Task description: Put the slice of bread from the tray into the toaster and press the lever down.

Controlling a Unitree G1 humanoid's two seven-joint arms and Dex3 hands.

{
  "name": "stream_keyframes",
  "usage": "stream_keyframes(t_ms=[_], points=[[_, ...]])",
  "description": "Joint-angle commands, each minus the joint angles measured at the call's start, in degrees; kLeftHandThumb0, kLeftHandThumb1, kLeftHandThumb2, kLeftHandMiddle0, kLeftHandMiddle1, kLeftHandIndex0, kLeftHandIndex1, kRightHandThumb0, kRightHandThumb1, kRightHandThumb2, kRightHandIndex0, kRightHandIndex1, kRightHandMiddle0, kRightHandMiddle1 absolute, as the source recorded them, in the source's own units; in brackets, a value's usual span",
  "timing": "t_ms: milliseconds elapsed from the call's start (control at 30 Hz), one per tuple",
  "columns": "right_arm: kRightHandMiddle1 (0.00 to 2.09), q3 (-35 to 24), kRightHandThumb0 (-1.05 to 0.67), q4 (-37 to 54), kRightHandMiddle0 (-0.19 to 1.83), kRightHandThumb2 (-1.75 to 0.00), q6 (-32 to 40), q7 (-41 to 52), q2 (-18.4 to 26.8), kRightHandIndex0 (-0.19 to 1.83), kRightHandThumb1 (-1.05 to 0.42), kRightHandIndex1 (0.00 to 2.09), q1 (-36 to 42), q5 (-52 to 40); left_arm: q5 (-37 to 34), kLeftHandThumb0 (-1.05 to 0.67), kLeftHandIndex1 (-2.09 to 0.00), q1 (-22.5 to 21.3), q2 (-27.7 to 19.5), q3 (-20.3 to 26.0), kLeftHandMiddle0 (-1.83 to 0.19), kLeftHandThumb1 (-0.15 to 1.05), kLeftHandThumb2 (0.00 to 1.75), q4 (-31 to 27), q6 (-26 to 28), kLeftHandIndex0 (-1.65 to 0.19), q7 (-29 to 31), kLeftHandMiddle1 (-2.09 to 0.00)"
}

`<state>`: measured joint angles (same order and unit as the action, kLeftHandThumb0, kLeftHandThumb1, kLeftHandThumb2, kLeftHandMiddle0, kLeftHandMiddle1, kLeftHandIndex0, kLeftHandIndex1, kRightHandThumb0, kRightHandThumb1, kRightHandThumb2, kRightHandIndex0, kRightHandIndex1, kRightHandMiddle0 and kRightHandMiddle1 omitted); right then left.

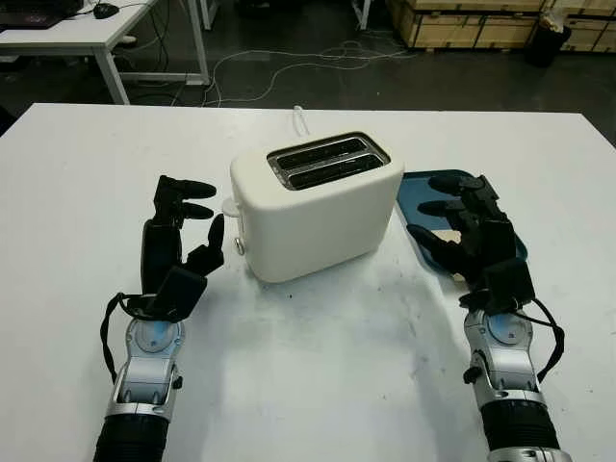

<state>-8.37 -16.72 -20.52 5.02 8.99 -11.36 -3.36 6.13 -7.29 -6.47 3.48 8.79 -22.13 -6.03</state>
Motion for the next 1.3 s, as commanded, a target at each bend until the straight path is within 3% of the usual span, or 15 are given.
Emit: stream_keyframes(t_ms=[0, 400, 633, 800, 1033, 1267], points=[[1.15, 0.14, -0.86, 0.56, 0.24, -0.01, 0.01, -0.65, 0.04, 0.21, -0.69, 1.39, -0.77, 0.64, -0.14, -0.74, -1.56, -1.18, 0.0, 0.16, 0.0, 0.74, 0.91, 0.33, -0.91, 0.0, 0.14, -1.75], [1.15, 0.27, -0.85, -0.17, 0.25, 0.0, -1.48, 1.23, 0.66, 0.21, -0.68, 1.4, -0.43, 0.17, -0.03, -0.72, -1.58, -0.53, 0.08, 0.12, 0.0, 0.7, 0.98, -0.8, -0.2, 0.0, 0.23, -1.75], [1.17, 1.3, -0.97, 1.98, 0.21, -0.01, -7.44, -4.78, 7.71, 0.19, -0.75, 1.42, 3.3, 15.51, 0.37, -0.74, -1.58, -0.61, 0.05, 0.04, 0.0, 0.73, 0.94, -0.64, -0.27, 0.0, 0.03, -1.75], [1.27, 2.1, -0.99, 5.18, 0.02, 0.0, -9.76, -11.7, 15.11, 0.02, -0.76, 1.53, 7.19, 30.35, 0.33, -0.75, -1.59, -0.7, -0.1, 0.22, 0.0, 0.75, 0.91, -0.5, -0.36, 0.0, 0.1, -1.75], [1.1, 1.7, -0.81, 10.32, 0.0, 0.0, -2.66, -17.41, 23.85, 0.0, -0.65, 1.3, 12.93, 46.36, 0.35, -0.75, -1.6, -1.08, -0.18, 0.42, 0.0, 0.74, 0.92, 0.51, -1.11, 0.0, -0.04, -1.75], [0.92, 3.89, -0.8, 12.15, 0.0, 0.0, 5.06, -18.53, 26.77, 0.0, -0.58, 1.12, 13.43, 53.79, 0.32, -0.75, -1.6, -1.25, -0.47, 0.41, 0.0, 0.75, 0.92, 0.7, -1.19, 0.0, 0.27, -1.75]])
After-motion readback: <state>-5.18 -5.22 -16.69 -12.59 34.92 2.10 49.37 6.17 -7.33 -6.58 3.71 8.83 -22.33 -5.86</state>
